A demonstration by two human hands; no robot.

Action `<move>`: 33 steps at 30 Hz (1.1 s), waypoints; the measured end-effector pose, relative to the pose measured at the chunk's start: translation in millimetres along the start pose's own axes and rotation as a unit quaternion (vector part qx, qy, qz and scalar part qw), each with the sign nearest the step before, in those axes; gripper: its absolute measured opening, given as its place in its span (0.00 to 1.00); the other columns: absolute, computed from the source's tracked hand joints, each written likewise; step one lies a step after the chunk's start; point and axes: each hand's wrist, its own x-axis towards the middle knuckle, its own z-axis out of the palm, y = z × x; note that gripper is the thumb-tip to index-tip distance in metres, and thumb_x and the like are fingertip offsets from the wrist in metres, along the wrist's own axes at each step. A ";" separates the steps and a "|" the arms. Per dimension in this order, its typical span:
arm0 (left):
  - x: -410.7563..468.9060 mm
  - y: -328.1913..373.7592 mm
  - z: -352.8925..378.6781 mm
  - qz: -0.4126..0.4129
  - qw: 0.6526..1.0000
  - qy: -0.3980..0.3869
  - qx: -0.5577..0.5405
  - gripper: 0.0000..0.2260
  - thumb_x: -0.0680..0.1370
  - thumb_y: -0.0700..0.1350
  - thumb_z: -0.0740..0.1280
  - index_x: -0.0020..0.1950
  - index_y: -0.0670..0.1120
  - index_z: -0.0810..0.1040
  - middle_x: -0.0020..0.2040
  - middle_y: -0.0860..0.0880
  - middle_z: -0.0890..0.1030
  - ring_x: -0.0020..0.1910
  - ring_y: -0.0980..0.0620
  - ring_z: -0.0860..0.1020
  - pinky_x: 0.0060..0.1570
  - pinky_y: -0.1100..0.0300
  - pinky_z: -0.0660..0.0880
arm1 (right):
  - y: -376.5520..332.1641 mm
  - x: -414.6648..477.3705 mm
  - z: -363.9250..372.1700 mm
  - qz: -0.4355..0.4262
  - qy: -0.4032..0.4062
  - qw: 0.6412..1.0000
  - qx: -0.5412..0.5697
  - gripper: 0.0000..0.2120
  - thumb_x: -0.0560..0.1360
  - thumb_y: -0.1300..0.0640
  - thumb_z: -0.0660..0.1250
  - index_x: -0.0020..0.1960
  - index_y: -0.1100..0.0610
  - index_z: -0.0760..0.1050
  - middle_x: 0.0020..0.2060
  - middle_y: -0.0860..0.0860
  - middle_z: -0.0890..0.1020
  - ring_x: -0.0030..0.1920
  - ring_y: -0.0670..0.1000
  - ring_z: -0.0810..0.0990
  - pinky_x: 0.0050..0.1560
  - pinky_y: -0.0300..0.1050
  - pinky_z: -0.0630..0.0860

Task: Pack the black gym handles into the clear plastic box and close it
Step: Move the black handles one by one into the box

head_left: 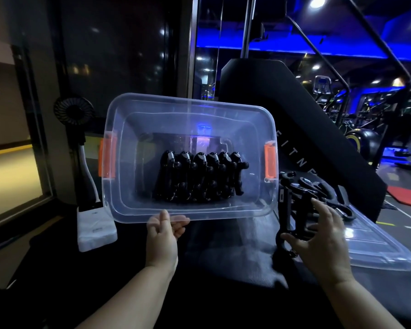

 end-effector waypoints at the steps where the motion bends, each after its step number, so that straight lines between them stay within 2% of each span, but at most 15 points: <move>1: 0.0 -0.2 -0.1 0.000 1.000 -0.001 0.000 0.10 0.83 0.48 0.53 0.48 0.46 0.68 0.38 0.46 0.82 0.41 0.48 0.81 0.42 0.59 0.74 | -4.1 -1.3 0.2 0.014 -0.010 1.000 0.003 0.48 0.55 0.58 0.84 0.70 0.52 0.64 0.61 0.59 0.74 0.55 0.63 0.77 0.51 0.58 0.77; 4: -0.5 -0.4 -0.1 0.000 1.000 -0.003 0.000 0.10 0.83 0.48 0.52 0.47 0.46 0.68 0.38 0.46 0.82 0.41 0.49 0.81 0.43 0.58 0.74 | -12.2 -4.3 -2.5 0.068 -0.052 0.996 -0.019 0.44 0.62 0.55 0.81 0.72 0.46 0.64 0.55 0.56 0.81 0.53 0.60 0.80 0.46 0.51 0.75; 7: 0.1 0.1 -0.4 -0.002 1.000 -0.005 -0.002 0.10 0.83 0.48 0.52 0.48 0.46 0.69 0.39 0.45 0.82 0.41 0.48 0.81 0.43 0.58 0.74 | -17.3 -3.1 -9.7 0.074 -0.097 0.991 -0.054 0.36 0.65 0.52 0.78 0.69 0.39 0.67 0.48 0.51 0.83 0.45 0.56 0.82 0.42 0.47 0.75; 10: -0.2 0.3 0.1 -0.005 1.000 -0.005 -0.004 0.10 0.83 0.48 0.53 0.48 0.45 0.68 0.38 0.45 0.82 0.41 0.49 0.81 0.43 0.58 0.74 | -20.9 -1.2 -14.6 0.061 -0.128 0.987 -0.071 0.27 0.67 0.55 0.76 0.64 0.42 0.73 0.44 0.48 0.82 0.37 0.52 0.80 0.38 0.47 0.76; 12: -1.0 0.1 0.4 -0.008 1.000 -0.006 -0.005 0.10 0.83 0.48 0.52 0.49 0.44 0.68 0.39 0.44 0.82 0.40 0.49 0.81 0.42 0.59 0.74 | -23.6 -3.2 -15.6 0.060 -0.124 0.989 -0.061 0.24 0.67 0.58 0.75 0.61 0.43 0.76 0.47 0.48 0.81 0.38 0.52 0.78 0.38 0.47 0.75; 16: -0.3 0.5 -0.2 -0.010 1.000 -0.014 -0.005 0.11 0.83 0.49 0.52 0.50 0.43 0.68 0.40 0.42 0.82 0.40 0.50 0.81 0.42 0.60 0.74 | -41.3 -6.7 -17.9 0.035 -0.060 0.998 0.008 0.22 0.67 0.61 0.76 0.58 0.45 0.76 0.48 0.49 0.81 0.42 0.51 0.80 0.40 0.46 0.74; 18: 0.5 0.1 -1.1 -0.009 1.000 -0.016 0.000 0.12 0.83 0.49 0.52 0.52 0.42 0.68 0.40 0.42 0.82 0.40 0.50 0.81 0.42 0.60 0.74 | -57.2 -4.1 -18.4 0.020 -0.041 0.998 0.044 0.22 0.68 0.62 0.75 0.57 0.44 0.75 0.47 0.49 0.81 0.42 0.48 0.80 0.40 0.39 0.73; 20: 1.2 -0.9 -1.6 -0.010 1.000 -0.018 0.000 0.12 0.83 0.49 0.53 0.52 0.41 0.68 0.40 0.43 0.82 0.40 0.50 0.81 0.42 0.60 0.74 | -72.8 1.6 -16.4 0.018 -0.036 0.996 0.084 0.25 0.67 0.63 0.75 0.56 0.41 0.74 0.48 0.49 0.80 0.42 0.44 0.80 0.39 0.27 0.70; 22: 1.2 -1.5 -1.9 -0.010 1.000 -0.019 0.000 0.12 0.83 0.49 0.53 0.51 0.41 0.68 0.40 0.43 0.82 0.41 0.50 0.81 0.42 0.60 0.74 | -87.7 9.5 -9.4 0.004 -0.049 0.992 0.115 0.25 0.67 0.64 0.75 0.57 0.43 0.73 0.49 0.49 0.80 0.43 0.43 0.79 0.39 0.23 0.68; 25: 1.5 -2.2 -2.7 -0.008 1.000 -0.021 0.000 0.12 0.83 0.49 0.53 0.49 0.42 0.68 0.39 0.44 0.83 0.41 0.49 0.81 0.43 0.59 0.74 | -110.0 23.4 9.3 -0.033 -0.078 0.988 0.126 0.25 0.68 0.63 0.75 0.60 0.45 0.72 0.50 0.49 0.79 0.45 0.49 0.79 0.44 0.35 0.69; 30: 4.5 -3.8 -5.6 -0.018 0.999 -0.028 -0.018 0.11 0.83 0.49 0.54 0.50 0.42 0.69 0.36 0.47 0.83 0.39 0.51 0.82 0.43 0.58 0.74 | -147.7 43.2 60.3 -0.042 -0.182 0.976 0.110 0.29 0.66 0.59 0.74 0.63 0.44 0.68 0.55 0.49 0.75 0.51 0.48 0.75 0.51 0.40 0.68; 33: 7.4 -5.6 -5.8 -0.025 0.999 -0.016 -0.032 0.09 0.82 0.47 0.56 0.49 0.42 0.69 0.36 0.44 0.83 0.37 0.50 0.81 0.40 0.57 0.73 | -164.6 52.0 92.1 -0.051 -0.252 0.963 0.081 0.33 0.66 0.56 0.74 0.66 0.44 0.63 0.59 0.51 0.73 0.51 0.50 0.74 0.50 0.41 0.69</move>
